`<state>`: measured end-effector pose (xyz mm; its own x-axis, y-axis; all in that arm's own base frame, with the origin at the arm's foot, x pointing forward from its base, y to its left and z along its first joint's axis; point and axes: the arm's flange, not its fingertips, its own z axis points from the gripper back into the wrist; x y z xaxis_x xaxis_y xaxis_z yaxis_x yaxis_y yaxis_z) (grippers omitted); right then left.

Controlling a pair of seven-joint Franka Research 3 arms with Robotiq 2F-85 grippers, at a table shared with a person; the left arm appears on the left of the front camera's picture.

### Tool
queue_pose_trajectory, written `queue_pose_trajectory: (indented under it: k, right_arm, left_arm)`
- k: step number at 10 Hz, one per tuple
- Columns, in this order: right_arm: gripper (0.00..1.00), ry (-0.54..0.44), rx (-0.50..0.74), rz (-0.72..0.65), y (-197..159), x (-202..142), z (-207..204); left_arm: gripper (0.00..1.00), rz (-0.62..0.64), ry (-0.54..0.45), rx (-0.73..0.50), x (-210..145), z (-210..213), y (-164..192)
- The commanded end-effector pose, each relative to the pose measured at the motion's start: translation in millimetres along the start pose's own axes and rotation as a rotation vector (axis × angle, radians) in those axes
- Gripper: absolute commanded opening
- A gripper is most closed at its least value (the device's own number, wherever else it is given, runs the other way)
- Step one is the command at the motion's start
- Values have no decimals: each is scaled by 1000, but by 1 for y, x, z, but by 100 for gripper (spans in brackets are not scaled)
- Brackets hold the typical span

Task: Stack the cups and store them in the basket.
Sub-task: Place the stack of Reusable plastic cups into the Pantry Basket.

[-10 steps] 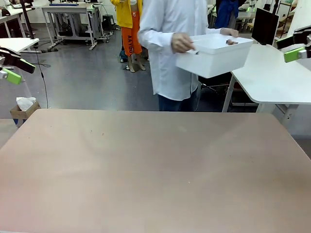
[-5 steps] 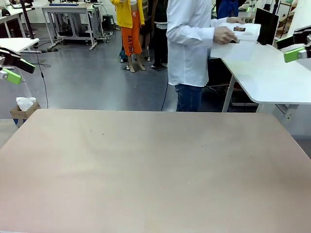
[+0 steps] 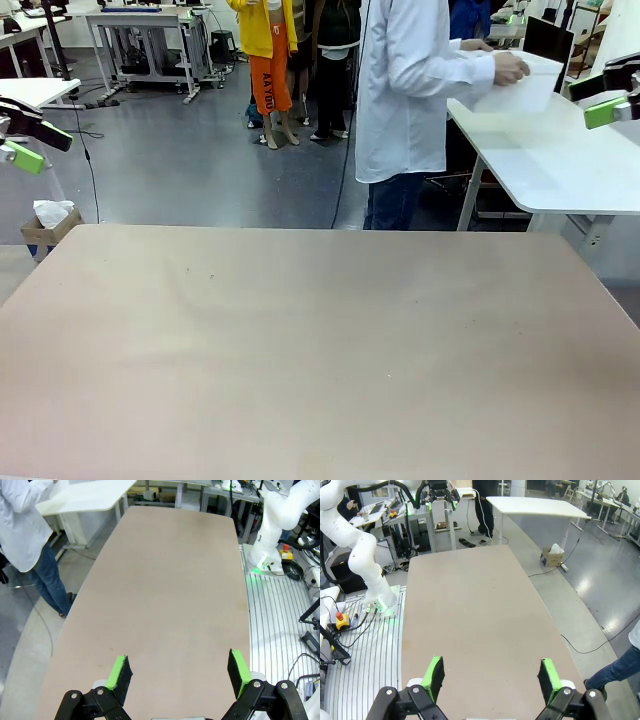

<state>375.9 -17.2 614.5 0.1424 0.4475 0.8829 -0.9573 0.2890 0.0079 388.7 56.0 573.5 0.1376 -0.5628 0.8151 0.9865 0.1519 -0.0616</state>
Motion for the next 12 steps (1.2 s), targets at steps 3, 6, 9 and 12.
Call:
queue_pose_trajectory:
  k: [3, 6, 9, 12]
  right_arm:
    - [100, -26, 3, 25, -4, 2, 0]
    - [100, -26, 3, 25, -4, 2, 0]
    - [100, -26, 3, 25, -4, 2, 0]
    - [100, -26, 3, 25, -4, 2, 0]
  left_arm:
    - [100, 4, 4, 2, 2, 0, -1]
    - [100, 4, 4, 2, 2, 0, -1]
    - [100, 4, 4, 2, 2, 0, -1]
    - [100, 4, 4, 2, 2, 0, -1]
